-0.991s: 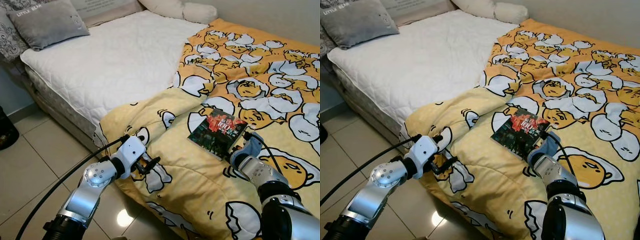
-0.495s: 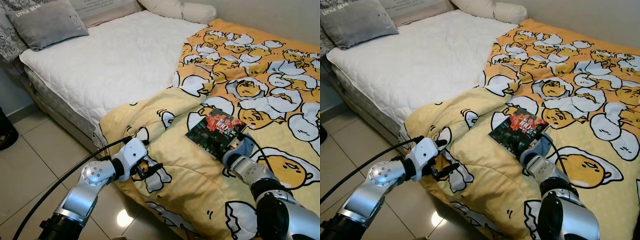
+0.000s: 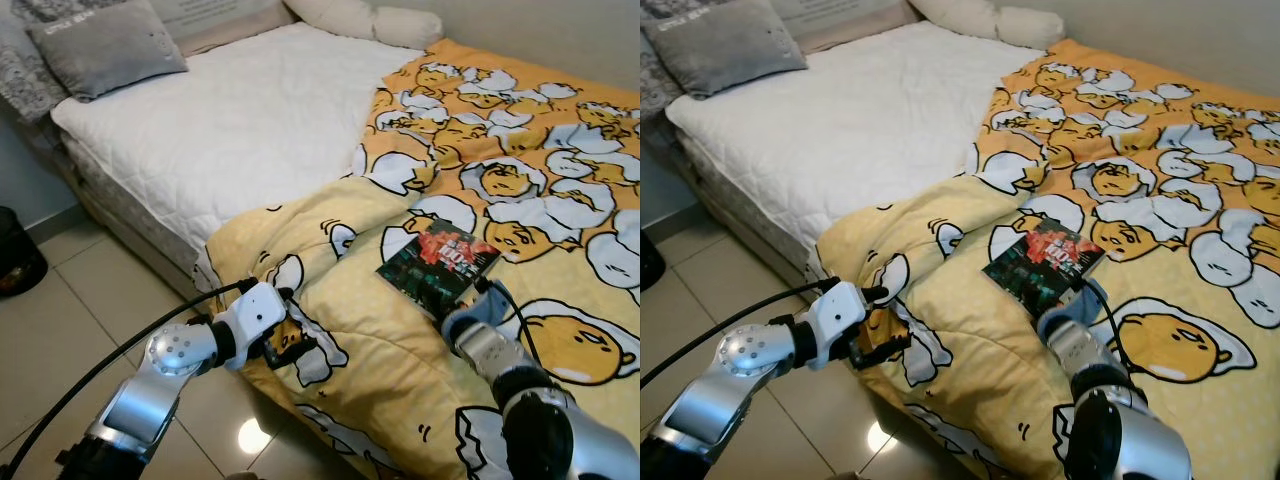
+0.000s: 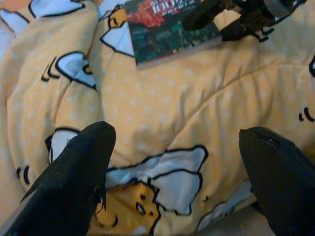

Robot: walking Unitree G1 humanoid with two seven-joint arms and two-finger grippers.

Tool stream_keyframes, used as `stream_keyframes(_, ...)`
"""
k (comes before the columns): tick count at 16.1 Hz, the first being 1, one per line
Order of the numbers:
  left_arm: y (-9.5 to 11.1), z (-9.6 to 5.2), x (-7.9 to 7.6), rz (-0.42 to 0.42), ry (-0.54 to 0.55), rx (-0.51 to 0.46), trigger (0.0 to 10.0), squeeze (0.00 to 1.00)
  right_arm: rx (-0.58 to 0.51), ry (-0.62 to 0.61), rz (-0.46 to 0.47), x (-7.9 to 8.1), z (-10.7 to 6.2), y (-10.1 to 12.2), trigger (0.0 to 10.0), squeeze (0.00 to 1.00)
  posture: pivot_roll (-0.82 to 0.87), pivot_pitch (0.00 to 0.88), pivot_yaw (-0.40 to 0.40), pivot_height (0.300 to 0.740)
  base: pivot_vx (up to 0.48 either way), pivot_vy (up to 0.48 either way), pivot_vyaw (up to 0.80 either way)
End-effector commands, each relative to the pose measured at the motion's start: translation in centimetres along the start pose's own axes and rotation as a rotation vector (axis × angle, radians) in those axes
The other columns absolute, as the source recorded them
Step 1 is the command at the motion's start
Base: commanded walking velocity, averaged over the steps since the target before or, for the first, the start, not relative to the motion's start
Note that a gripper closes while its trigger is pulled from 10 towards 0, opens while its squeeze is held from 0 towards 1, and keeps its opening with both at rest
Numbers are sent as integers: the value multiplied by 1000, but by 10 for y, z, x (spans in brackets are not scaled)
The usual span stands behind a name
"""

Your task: Clean up the room

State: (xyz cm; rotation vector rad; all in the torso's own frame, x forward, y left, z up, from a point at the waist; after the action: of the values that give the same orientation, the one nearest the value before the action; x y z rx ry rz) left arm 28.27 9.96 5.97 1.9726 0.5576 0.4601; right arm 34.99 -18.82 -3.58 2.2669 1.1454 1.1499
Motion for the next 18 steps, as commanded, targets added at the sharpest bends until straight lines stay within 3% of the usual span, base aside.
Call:
stream_keyframes(1, 3, -4, -1, 9, -5, 2, 10000, 1000, 93, -37, 6, -11, -2, -32, 10000, 0, 51, 0, 46, 740, 0, 0, 0)
stream_keyframes(3, 2, -9, -4, 15, -11, 16, 10000, 1000, 57, 11, -9, 0, -1, -30, 10000, 0, 74, 0, 49, 740, 0, 0, 0)
stream_keyframes(9, 6, -13, -2, 39, -14, 32, 10000, 1000, -165, 131, 196, 31, 2, 34, 10000, 0, 108, 0, 49, 740, 0, 0, 0)
stream_keyframes(10, 6, -14, -3, 39, -13, 33, 10000, 1000, -180, 131, 218, 32, 2, 39, 8627, 0, 111, 0, 49, 740, 0, 0, 0)
stream_keyframes(11, 6, -15, -3, 39, -12, 34, 10000, 1000, -193, 132, 242, 32, 1, 43, 4627, 0, 115, 0, 48, 740, 0, 0, 0)
stream_keyframes(12, 6, -16, -4, 39, -11, 36, 10000, 1000, -194, 132, 252, 33, 2, 43, 3373, 0, 118, 0, 49, 740, 0, 0, 0)
stream_keyframes(13, 6, -16, -4, 38, -11, 37, 10000, 1000, -195, 136, 254, 33, 2, 43, 2824, 0, 118, 0, 49, 740, 0, 0, 0)
stream_keyframes(17, 5, -20, -5, 37, -11, 47, 10000, 1000, -191, 105, 306, 33, 3, 39, 2980, 0, 136, 0, 50, 740, 0, 0, 0)
stream_keyframes(18, 5, -22, -5, 38, -10, 49, 10000, 1000, -193, 93, 325, 31, 3, 38, 2588, 0, 145, 0, 52, 740, 0, 0, 0)
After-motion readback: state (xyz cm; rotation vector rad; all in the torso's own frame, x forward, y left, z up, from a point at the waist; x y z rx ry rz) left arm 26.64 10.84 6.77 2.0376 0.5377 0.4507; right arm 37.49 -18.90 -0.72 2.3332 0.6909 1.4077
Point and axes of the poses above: a point about 5 cm out from each wrist's last joint towards the gripper, its own z axis pointing out of the wrist towards the gripper, its own y axis along the axis of the wrist's last joint, x = y × z, the point moved 6 cm from there along z, pointing out of the wrist towards the gripper, and after that the axes turned 10 degrees about -z, right-handed, at the moved point
